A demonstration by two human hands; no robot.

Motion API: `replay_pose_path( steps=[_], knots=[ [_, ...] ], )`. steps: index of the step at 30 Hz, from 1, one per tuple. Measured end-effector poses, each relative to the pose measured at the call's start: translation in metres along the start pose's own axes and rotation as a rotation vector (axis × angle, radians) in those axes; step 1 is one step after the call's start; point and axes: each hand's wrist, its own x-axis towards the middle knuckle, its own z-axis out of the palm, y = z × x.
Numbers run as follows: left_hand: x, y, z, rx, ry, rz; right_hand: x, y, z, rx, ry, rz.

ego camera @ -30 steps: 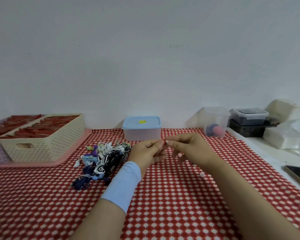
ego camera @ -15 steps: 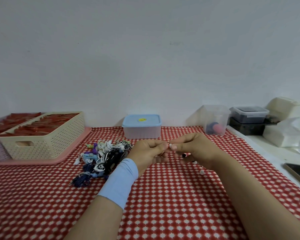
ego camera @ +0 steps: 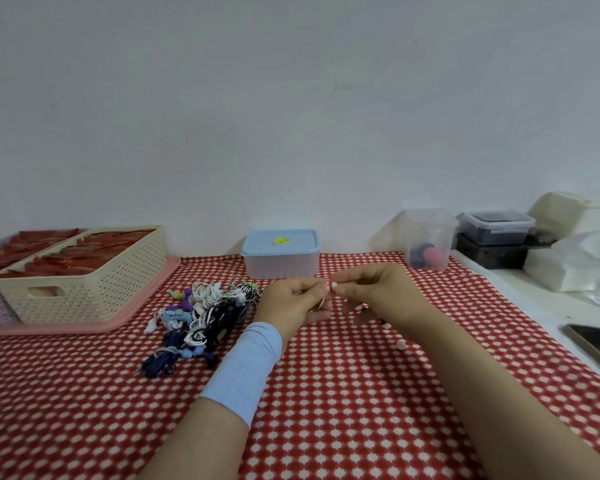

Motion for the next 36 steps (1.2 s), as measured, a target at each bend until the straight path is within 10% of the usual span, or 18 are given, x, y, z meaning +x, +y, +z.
replay_pose_path(
  steps=[16,36],
  knots=[
    [-0.002,0.002,-0.003,0.153,0.056,0.16,-0.001,-0.003,0.003,-0.145,0.1,-0.196],
    [-0.003,0.006,-0.004,0.158,-0.024,0.233,0.002,-0.003,-0.007,0.352,-0.198,0.229]
  ],
)
